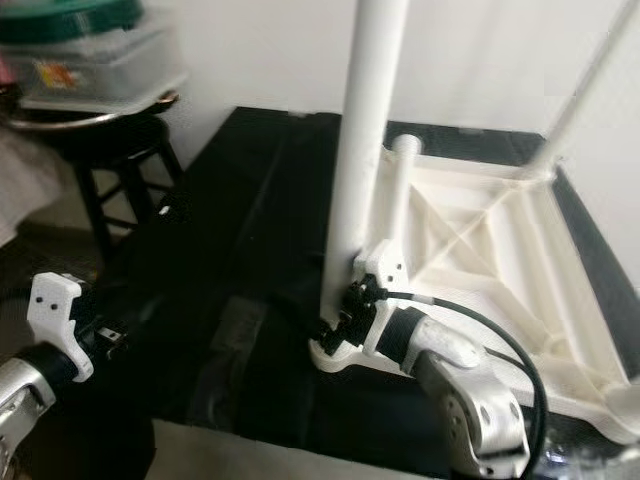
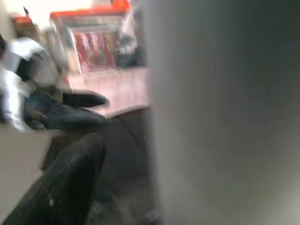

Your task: Building children table

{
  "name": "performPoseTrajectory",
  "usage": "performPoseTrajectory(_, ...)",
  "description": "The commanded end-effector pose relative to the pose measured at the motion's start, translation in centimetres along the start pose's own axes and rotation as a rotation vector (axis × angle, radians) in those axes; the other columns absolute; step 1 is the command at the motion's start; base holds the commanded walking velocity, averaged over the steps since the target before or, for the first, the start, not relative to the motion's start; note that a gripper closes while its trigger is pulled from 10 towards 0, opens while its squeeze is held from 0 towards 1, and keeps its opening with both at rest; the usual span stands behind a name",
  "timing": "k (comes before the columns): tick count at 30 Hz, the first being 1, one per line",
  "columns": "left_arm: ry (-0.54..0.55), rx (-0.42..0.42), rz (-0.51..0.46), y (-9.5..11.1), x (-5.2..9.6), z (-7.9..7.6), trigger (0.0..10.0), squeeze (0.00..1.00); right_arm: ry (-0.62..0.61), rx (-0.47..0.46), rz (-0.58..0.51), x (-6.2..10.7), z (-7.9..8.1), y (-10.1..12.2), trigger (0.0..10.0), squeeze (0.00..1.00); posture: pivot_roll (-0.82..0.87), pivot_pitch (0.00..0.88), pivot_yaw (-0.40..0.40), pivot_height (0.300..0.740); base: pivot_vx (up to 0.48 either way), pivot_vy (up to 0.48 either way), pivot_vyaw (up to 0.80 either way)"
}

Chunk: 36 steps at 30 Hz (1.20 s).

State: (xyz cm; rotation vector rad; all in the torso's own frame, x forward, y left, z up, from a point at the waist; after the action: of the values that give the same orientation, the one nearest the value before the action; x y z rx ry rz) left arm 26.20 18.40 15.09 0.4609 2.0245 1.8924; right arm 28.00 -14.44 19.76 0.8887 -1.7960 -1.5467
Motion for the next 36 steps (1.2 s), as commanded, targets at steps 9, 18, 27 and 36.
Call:
performPoseTrajectory(9,-0.281,-0.066,-0.025,0.3,1.5,-3.4,10.0,0.0,0.143,0.113,0.039,1.1,-1.8,1.4,10.0,0.0,0.01,0.09,0.01,0.74,0.0,0.0,0.0)
performPoseTrajectory(18,-0.447,-0.109,-0.011,0.4,1.1,-4.0,10.0,0.0,0.352,0.156,0.106,1.4,-2.7,1.8,10.0,0.0,0.01,0.09,0.002,0.74,0.0,0.0,0.0)
performPoseTrajectory(27,-0.539,-0.057,-0.013,0.3,0.2,-5.2,10.0,0.0,0.376,0.152,0.097,1.1,-3.7,2.2,10.0,0.0,0.02,0.097,0.002,0.74,0.0,0.0,0.0)
performPoseTrajectory(36,-0.715,-0.002,-0.008,0.3,1.0,-7.8,10.0,0.0,0.477,0.152,0.103,1.0,-3.3,2.0,0.0,0.0,0.01,0.108,0.007,0.74,0.0,0.0,0.0)
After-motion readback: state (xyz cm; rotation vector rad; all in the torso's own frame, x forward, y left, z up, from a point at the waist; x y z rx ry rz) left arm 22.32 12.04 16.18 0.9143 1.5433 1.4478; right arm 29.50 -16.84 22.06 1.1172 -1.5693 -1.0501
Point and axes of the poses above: a point about 5 cm out from each wrist's last joint towards the gripper, its own x axis pointing back from the gripper into the wrist, its own y axis along the axis of the wrist's last joint, z = x × y, the point moved 3 cm from there along -x, pointing out of the wrist towards the gripper, and after that the axes turned 6 degrees about x, right-handed, at the moved point
